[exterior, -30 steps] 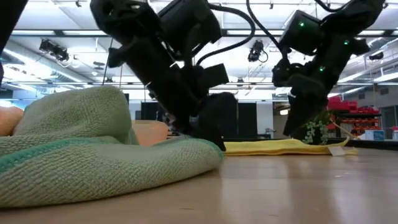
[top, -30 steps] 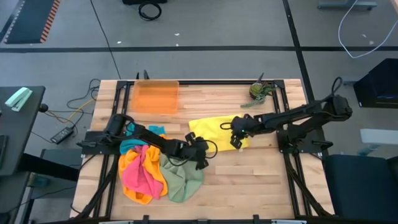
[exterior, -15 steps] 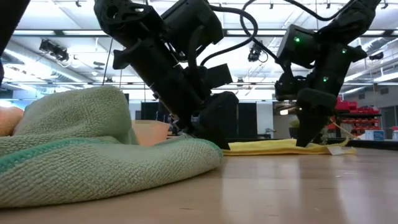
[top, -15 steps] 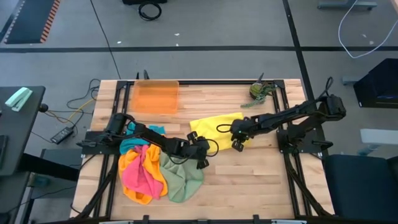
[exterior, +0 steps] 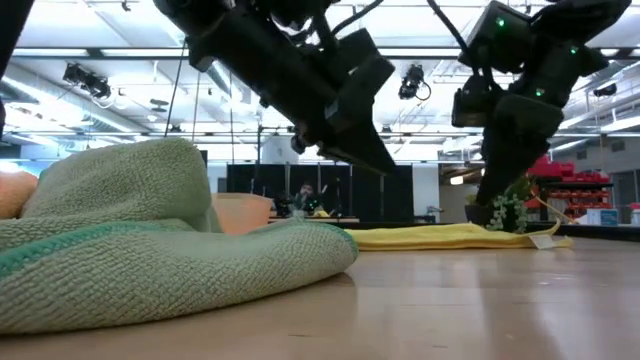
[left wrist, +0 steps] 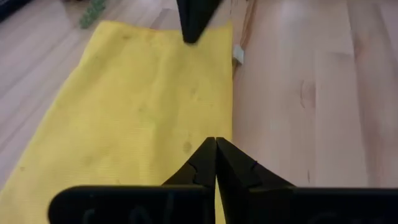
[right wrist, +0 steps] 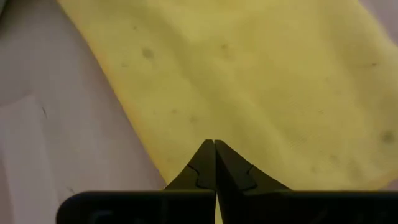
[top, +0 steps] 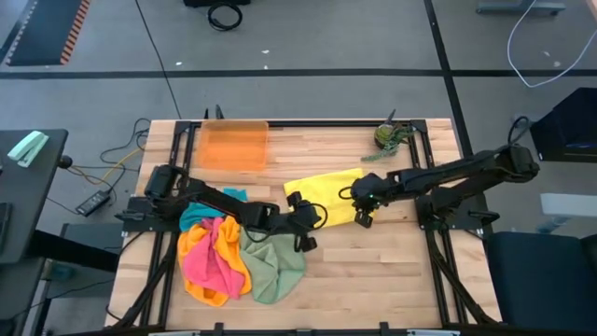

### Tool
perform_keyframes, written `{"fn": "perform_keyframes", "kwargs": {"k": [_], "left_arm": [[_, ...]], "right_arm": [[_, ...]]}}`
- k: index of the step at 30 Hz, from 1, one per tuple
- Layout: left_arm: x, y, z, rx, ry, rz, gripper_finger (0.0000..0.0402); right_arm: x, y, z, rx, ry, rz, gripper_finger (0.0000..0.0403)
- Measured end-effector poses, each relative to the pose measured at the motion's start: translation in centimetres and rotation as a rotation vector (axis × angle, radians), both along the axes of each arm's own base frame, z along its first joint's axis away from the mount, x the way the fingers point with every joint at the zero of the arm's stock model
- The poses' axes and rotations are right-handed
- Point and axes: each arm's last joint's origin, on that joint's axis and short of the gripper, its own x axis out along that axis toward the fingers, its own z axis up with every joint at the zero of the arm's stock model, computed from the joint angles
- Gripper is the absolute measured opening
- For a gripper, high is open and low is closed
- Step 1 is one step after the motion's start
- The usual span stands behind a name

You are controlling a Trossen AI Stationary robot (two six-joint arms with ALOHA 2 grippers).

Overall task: Fold microfiber towels
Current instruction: Fold the yellow towel

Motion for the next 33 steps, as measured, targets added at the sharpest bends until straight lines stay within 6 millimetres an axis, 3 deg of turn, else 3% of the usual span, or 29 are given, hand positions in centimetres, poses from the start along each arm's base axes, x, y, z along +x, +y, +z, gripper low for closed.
{"fn": "perform_keyframes", "kwargs": {"k": [4,9,13,16,21,26,33], "left_arm": [[-0.3,0.3,-0.1,0.067,0.046,-0.006,0.0006],[0.5,3.0,-2.7,-0.002,0.115,-0.005,0.0007],[0.6,4.7,-3.3,-0.040,0.130,0.034,0.0007],[0.6,5.4,-3.9,-0.045,0.161,0.048,0.0007],[0.8,6.7,-3.2,-0.040,0.125,0.073,0.0008],[1.4,6.2,-0.8,-0.023,-0.020,0.042,0.0006],[1.5,6.2,-0.7,-0.025,-0.039,0.044,0.0008]], "right_arm": [[-0.6,0.5,-1.7,0.023,0.062,-0.006,0.0003],[-2.6,1.0,-4.1,0.070,0.106,-0.089,0.0003],[-3.5,1.3,-5.0,0.098,0.053,-0.150,0.0003],[-3.7,1.7,-4.8,0.116,0.040,-0.147,0.0003],[-3.4,2.3,-3.3,0.130,0.006,-0.073,0.0003],[-3.0,2.2,-1.7,0.099,-0.047,-0.022,0.0003],[-2.8,0.9,-1.3,0.060,-0.075,-0.035,0.0003]]}}
